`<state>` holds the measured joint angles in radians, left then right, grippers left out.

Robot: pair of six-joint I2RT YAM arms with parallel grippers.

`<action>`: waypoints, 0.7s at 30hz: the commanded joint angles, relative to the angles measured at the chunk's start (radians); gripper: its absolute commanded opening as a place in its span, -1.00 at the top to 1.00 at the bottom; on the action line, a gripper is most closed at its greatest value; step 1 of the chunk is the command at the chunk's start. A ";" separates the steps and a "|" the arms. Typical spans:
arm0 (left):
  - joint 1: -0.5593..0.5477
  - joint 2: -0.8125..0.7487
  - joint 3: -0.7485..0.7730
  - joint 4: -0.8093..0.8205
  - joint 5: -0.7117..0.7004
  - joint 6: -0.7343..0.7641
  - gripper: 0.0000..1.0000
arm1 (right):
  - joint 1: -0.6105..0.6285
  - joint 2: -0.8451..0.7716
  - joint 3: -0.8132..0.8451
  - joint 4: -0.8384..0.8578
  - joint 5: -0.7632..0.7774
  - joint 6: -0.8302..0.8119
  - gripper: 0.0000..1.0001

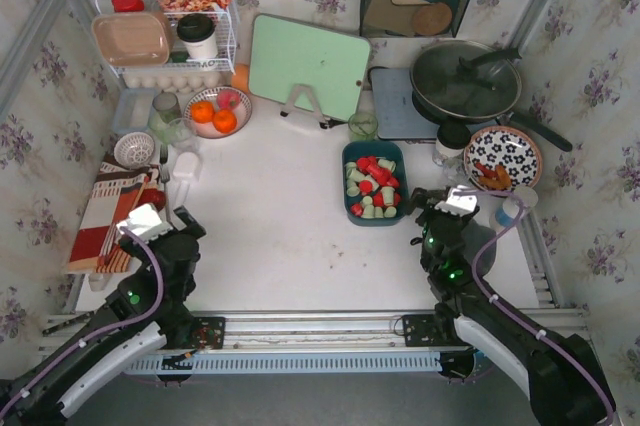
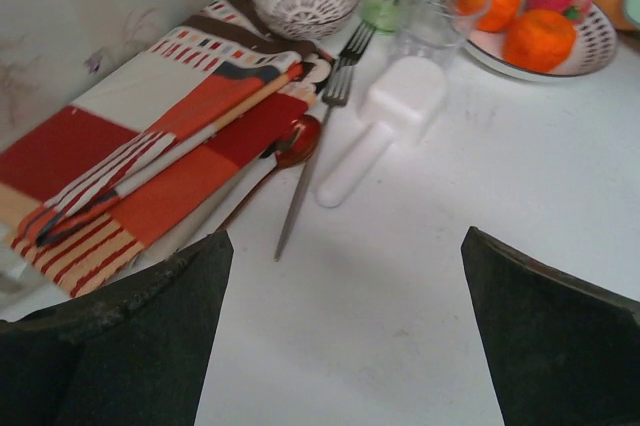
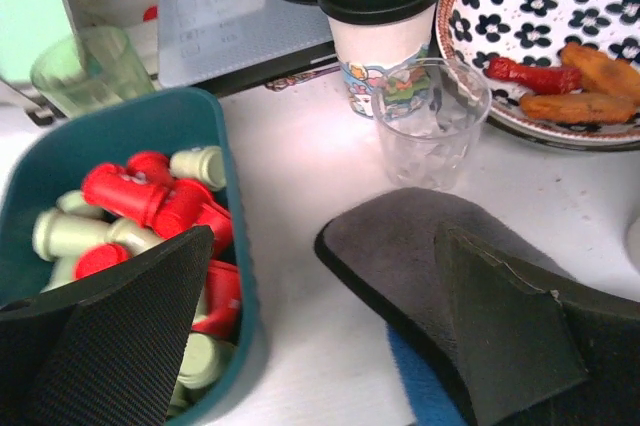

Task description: Mix the coffee capsules in the storage basket

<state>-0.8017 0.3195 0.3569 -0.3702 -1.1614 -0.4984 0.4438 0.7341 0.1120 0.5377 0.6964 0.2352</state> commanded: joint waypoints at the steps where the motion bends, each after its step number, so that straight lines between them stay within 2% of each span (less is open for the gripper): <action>1: 0.003 0.009 0.034 -0.171 -0.119 -0.267 -0.98 | 0.000 0.014 -0.069 0.261 -0.058 -0.246 -1.00; 4: 0.002 0.051 0.063 -0.110 -0.038 -0.141 -0.99 | 0.000 0.048 -0.117 0.331 -0.082 -0.304 -1.00; 8: 0.002 0.121 0.082 -0.051 0.056 -0.069 -0.98 | 0.000 0.167 -0.139 0.443 -0.028 -0.332 -1.00; 11: 0.002 0.166 0.104 -0.039 0.103 -0.040 -0.98 | -0.006 0.261 -0.114 0.508 -0.060 -0.374 -1.00; 16: 0.002 0.200 0.117 -0.035 0.150 -0.020 -0.99 | -0.009 0.505 -0.074 0.746 -0.056 -0.448 -1.00; 21: 0.003 0.181 0.105 -0.027 0.155 -0.016 -0.99 | -0.019 0.706 -0.089 1.086 -0.094 -0.489 -1.00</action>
<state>-0.7990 0.5129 0.4644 -0.4294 -1.0214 -0.5308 0.4309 1.3273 0.0299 1.2621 0.6250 -0.1921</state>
